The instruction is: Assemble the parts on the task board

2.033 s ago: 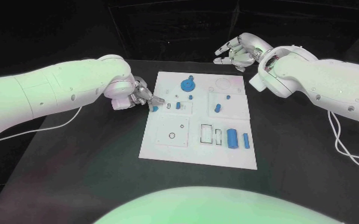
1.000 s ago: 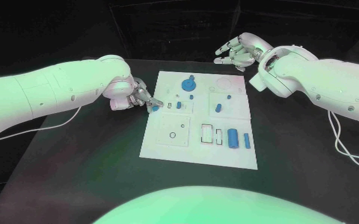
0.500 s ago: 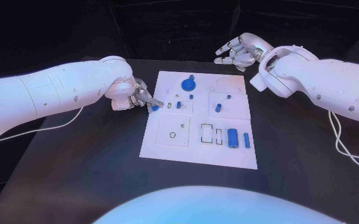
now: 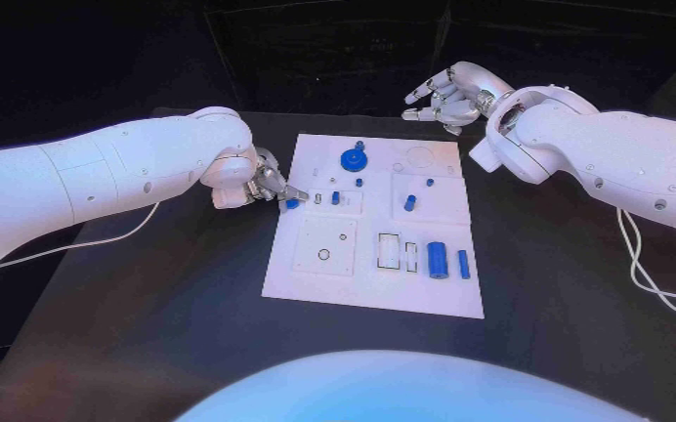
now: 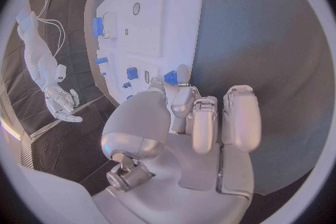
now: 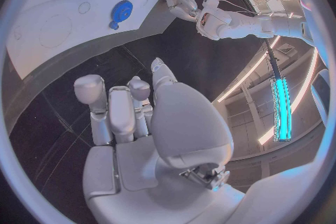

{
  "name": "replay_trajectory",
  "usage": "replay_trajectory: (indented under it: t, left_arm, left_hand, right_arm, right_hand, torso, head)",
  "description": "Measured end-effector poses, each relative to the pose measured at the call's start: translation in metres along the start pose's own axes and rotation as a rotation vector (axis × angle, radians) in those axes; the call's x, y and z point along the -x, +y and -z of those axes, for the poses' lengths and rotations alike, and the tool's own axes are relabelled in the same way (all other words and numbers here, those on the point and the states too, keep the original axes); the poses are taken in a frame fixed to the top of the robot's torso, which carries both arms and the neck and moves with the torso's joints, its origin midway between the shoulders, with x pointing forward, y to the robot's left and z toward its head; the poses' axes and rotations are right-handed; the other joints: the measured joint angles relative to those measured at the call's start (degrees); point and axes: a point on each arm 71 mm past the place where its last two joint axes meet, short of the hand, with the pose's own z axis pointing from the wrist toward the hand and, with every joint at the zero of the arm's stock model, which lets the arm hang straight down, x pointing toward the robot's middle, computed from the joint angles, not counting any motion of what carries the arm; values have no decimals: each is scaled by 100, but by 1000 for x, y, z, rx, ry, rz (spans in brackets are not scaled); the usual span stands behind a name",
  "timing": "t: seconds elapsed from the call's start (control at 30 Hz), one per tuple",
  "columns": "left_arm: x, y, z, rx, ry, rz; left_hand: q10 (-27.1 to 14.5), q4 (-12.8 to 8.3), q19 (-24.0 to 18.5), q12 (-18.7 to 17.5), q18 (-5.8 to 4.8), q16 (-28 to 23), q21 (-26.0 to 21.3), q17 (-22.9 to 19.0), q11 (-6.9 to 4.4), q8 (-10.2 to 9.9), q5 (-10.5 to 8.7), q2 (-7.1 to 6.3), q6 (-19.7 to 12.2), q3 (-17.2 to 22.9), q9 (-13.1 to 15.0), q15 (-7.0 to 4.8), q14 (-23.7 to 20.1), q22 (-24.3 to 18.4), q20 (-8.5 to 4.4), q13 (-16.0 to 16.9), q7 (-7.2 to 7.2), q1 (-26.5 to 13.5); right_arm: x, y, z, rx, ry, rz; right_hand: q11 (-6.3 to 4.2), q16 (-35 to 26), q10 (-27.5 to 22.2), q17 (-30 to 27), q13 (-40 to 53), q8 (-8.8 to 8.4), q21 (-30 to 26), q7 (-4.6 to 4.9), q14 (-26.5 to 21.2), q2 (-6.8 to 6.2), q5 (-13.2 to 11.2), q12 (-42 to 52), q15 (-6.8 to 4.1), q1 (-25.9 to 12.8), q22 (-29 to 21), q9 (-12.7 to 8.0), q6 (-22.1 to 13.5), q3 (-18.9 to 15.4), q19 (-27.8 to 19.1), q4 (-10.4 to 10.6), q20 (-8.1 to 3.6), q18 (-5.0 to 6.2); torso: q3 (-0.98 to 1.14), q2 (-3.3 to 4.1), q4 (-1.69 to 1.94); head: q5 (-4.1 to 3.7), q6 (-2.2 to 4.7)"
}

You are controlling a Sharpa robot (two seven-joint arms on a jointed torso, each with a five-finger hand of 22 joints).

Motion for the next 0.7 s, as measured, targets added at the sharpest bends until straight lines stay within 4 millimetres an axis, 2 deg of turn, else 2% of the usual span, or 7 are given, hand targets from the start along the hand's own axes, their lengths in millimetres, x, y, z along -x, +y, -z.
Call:
replay_trajectory:
  t: [0.33, 0.47, 0.7]
  left_arm:
    - [1, 1, -1, 8, -7, -9]
    - [2, 1, -1, 9, -11, -15]
    - [3, 2, -1, 13, -22, -29]
  left_hand:
    - [30, -164, 1, 0, 0, 0, 24, 0, -30, 41, -1, 104, 0, 64, 24, -41, -1, 0, -1, 49, 0, 233]
    - [30, -311, 20, 0, 0, 0, 24, 0, -30, 59, -6, 77, -21, 106, 33, -41, -1, 0, -20, 72, -21, 367]
    - [31, -415, 20, 0, 0, 0, 46, 0, -32, 59, -11, 59, -21, 125, 41, -41, -1, 0, -20, 86, -20, 441]
  right_arm:
    - [0, 0, 0, -1, 0, 0]
    - [0, 0, 0, -1, 0, 0]
    - [0, 0, 0, -1, 0, 0]
  right_hand:
    - [0, 0, 0, 0, 0, 0, 0, 0, 0, 0, 0, 0, 0, 0, 0, 0, 0, 0, 0, 0, 0, 0]
    - [0, 0, 0, 0, 0, 0, 0, 0, 0, 0, 0, 0, 0, 0, 0, 0, 0, 0, 0, 0, 0, 0]
    - [0, 0, 0, 0, 0, 0, 0, 0, 0, 0, 0, 0, 0, 0, 0, 0, 0, 0, 0, 0, 0, 0]
  torso:
    - [0, 0, 2]
    - [-1, 0, 7]
    - [-2, 0, 8]
  head:
    - [-1, -2]
    - [-5, -2]
    - [-4, -2]
